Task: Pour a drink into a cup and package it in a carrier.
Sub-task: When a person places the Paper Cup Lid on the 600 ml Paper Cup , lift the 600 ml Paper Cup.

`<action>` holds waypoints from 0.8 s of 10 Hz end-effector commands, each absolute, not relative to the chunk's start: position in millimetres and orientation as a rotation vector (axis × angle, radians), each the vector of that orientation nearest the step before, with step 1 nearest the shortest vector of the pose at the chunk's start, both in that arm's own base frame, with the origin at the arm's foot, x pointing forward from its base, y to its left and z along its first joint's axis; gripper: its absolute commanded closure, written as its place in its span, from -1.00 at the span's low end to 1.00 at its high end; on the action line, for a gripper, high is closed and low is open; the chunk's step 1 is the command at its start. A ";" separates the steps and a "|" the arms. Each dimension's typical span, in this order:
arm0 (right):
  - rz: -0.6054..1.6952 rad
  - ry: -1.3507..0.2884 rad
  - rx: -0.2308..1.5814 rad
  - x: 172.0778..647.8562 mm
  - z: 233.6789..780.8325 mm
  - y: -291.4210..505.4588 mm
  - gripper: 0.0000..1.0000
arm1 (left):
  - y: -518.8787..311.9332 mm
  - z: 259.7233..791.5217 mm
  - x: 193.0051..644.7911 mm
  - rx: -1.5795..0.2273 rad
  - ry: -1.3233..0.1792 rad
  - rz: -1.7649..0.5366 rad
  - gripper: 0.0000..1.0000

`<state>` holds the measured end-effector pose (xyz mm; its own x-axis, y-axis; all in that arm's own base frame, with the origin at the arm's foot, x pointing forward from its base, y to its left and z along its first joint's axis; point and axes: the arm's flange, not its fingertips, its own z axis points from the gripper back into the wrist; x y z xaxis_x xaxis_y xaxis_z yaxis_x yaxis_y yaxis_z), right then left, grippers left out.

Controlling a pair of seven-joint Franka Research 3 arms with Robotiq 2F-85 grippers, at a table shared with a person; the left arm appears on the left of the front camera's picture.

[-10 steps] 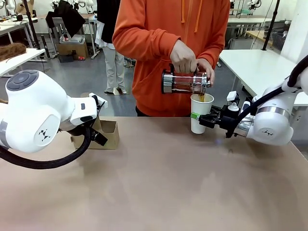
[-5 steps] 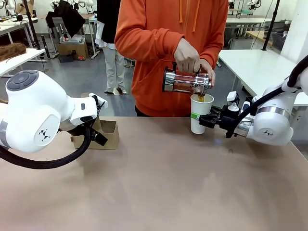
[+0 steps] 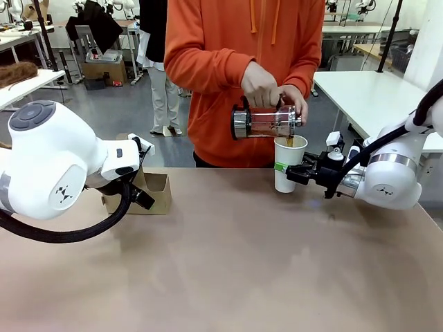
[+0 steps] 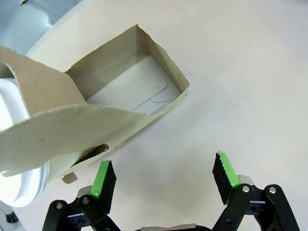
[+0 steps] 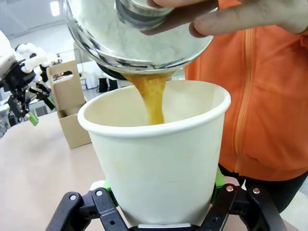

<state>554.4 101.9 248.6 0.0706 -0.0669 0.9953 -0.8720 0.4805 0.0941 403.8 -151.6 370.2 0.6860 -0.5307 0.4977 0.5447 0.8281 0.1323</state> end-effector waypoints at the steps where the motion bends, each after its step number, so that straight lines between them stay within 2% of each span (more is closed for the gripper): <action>1: 0.749 -1.382 0.905 553.2 251.1 103.9 -0.60 | -151.4 370.5 403.7 -0.028 -0.550 -0.602 -1.00; 8: 0.749 -1.382 0.905 553.2 251.1 103.9 -0.60 | -151.4 370.5 403.7 -0.028 -0.550 -0.602 -1.00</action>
<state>554.0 101.7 246.7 0.0741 -0.0665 0.9950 -0.8715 0.4807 0.0970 403.8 -151.6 370.2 0.6860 -0.5307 0.4977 0.5447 0.8281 0.1323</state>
